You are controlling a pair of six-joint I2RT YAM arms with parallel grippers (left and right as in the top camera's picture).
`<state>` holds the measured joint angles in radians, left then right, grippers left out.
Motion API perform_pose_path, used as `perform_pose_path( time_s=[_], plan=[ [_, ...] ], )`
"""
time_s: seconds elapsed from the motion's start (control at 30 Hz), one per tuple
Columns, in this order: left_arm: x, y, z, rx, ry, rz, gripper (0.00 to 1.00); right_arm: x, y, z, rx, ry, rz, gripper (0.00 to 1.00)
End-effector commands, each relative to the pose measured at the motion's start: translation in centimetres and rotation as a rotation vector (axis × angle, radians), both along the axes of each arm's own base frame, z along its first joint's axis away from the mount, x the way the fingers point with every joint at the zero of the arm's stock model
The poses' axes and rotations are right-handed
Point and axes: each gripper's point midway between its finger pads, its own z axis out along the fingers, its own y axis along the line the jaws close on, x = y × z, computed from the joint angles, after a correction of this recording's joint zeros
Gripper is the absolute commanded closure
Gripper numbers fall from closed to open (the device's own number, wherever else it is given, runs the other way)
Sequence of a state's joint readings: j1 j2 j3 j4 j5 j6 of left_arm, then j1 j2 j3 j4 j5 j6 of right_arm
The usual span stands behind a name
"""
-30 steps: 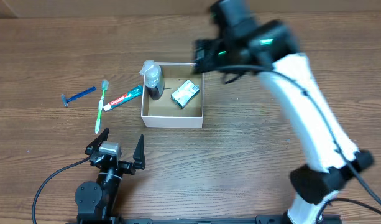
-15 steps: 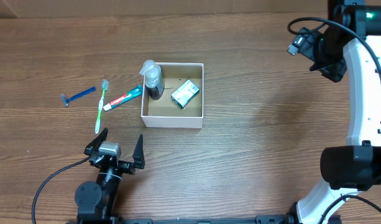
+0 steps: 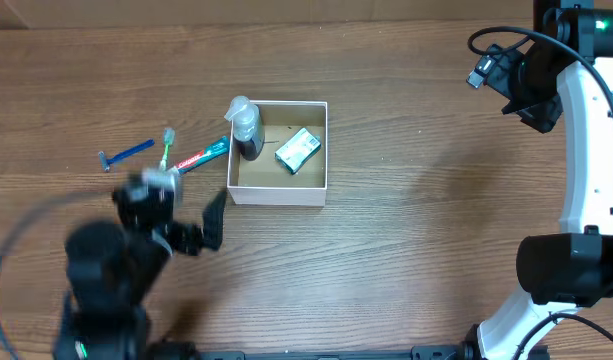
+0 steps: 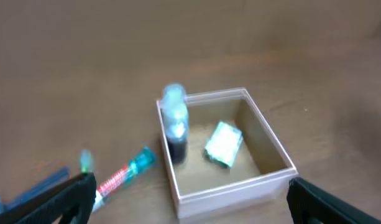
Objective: Pack container
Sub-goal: 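Retract the right arm and reach the left gripper to the toothpaste, then grasp the Colgate toothpaste tube with the left gripper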
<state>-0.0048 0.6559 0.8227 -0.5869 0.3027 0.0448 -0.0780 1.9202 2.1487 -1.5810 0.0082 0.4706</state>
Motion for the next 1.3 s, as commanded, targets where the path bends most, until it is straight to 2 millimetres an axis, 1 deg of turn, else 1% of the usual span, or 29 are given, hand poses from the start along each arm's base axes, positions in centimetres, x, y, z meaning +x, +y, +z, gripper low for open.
perform_pose_path(
  time_s=[0.0, 0.07, 0.1, 0.13, 0.2, 0.27, 0.33, 0.4, 0.43, 0.5, 0.57, 0.63, 0.7, 0.77, 0.87, 1.0, 1.1, 1.17, 1.27],
  plan=[
    [3.0, -1.3, 2.1, -0.028, 0.167, -0.083, 0.0, 0.1, -0.2, 0.0, -0.009, -0.004, -0.004, 0.0],
    [3.5, -1.8, 1.1, -0.092, 0.316, -0.077, 0.0, 0.1, -0.2, 0.0, -0.009, -0.004, -0.004, 0.0],
    [3.8, -1.7, 0.7, -0.089, 0.352, -0.074, 0.0, 0.1, -0.2, 0.0, -0.009, -0.004, -0.004, 0.0],
    [4.1, -1.5, -0.1, -0.069, 0.392, -0.073, 0.0, 0.1, -0.2, 0.0, -0.009, -0.004, -0.004, 0.0],
    [4.6, -0.9, -2.7, -0.042, 0.485, -0.04, 0.0, 0.1, -0.2, 0.0, -0.009, -0.004, -0.004, 0.0],
    [4.4, -0.4, -5.2, -0.023, 0.597, -0.016, 0.0, 0.1, -0.2, 0.0, -0.009, -0.004, -0.004, 0.0],
    [4.4, 0.1, -6.8, 0.004, 0.662, -0.001, 0.0, 0.1, -0.2, 0.0, -0.009, -0.004, -0.004, 0.0],
    [4.8, 1.3, -8.1, 0.056, 0.695, 0.052, 0.0, 0.1, -0.2, 0.0, -0.009, -0.004, -0.004, 0.0],
    [5.4, 2.5, -8.6, 0.105, 0.695, 0.102, 0.0, 0.1, -0.2, 0.0, -0.009, -0.004, -0.004, 0.0],
    [7.3, 5.1, -8.9, 0.206, 0.649, 0.216, 0.0, 0.1, -0.2, 0.0, -0.009, -0.004, -0.004, 0.0],
    [9.6, 6.2, -8.9, 0.255, 0.588, 0.262, 0.0, 0.1, -0.2, 0.0, -0.009, -0.004, -0.004, 0.0],
    [11.3, 6.3, -9.2, 0.285, 0.548, 0.246, 0.0, 0.1, -0.2, 0.0, -0.009, -0.004, -0.004, 0.0],
    [12.9, 6.2, -10.2, 0.309, 0.53, 0.214, 0.0, 0.1, -0.2, 0.0, -0.009, -0.004, -0.004, 0.0],
    [14.1, 5.4, -12.1, 0.325, 0.546, 0.139, 0.0, 0.1, -0.2, 0.0, -0.009, -0.004, -0.004, 0.0],
    [15.3, 4.6, -15.5, 0.299, 0.598, 0.083, 0.0, 0.1, -0.2, 0.0, -0.009, -0.004, -0.004, 0.0],
    [16.7, 4.8, -19.0, 0.32, 0.633, 0.072, 0.0, 0.1, -0.2, 0.0, -0.009, -0.004, -0.004, 0.0],
    [18.2, 4.8, -21.4, 0.344, 0.626, 0.044, 0.0, 0.1, -0.2, 0.0, -0.009, -0.004, -0.004, 0.0],
    [18.7, 4.8, -22.8, 0.34, 0.635, 0.048, 0.0, 0.1, -0.2, 0.0, -0.009, -0.004, -0.004, 0.0],
    [18.8, 4.8, -24.6, 0.341, 0.66, 0.044, 0.0, 0.1, -0.2, 0.0, -0.009, -0.004, -0.004, 0.0]
  ],
)
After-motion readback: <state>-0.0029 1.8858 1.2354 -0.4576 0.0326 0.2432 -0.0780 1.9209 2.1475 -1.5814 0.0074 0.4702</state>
